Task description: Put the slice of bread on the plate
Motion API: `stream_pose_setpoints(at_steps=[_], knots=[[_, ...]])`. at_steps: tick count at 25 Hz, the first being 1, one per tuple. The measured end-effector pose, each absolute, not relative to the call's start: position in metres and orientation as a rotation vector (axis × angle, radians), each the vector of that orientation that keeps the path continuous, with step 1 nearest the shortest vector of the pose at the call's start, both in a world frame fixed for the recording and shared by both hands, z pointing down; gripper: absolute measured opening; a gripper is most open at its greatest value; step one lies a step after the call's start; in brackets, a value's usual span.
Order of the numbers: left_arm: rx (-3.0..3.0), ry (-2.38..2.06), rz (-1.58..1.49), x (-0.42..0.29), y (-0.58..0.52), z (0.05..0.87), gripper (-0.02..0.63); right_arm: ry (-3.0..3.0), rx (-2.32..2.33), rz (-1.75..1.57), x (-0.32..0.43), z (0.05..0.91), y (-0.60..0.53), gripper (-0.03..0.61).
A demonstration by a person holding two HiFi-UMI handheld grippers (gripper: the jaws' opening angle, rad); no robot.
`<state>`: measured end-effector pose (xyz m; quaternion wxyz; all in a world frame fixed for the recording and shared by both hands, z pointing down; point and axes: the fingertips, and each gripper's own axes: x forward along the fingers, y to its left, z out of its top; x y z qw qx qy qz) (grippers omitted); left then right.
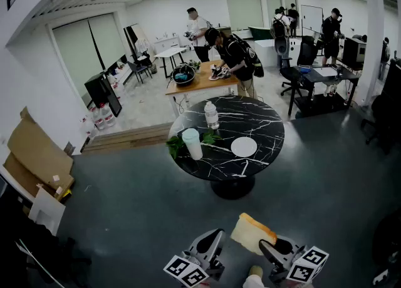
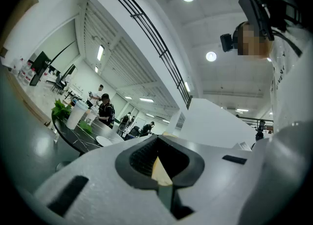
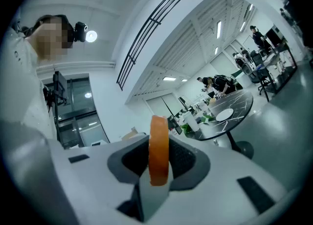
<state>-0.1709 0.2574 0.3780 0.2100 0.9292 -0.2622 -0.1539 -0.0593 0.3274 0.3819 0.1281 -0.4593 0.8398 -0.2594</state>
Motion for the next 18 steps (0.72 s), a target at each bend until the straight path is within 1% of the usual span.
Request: stream_pose_setpoints(at_steps=[4,11,18], knots=[[2.608,-0.721,-0.423,-0.141,0.236,0.377,0.008,2.451,-1.336,-0.783,-0.035,0.388,0.304,0.091],[2.605,-0.774,-0.438,-0.115,0.207,0.373,0.008,2.455,-1.316,-0.786,0.003,0.384,0.279,0.091],[2.602,-0.766,-0.451,-0.085,0.2,0.361,0.008,2.474,-1.275,-0.779,0.021,0.383,0.263,0.091]])
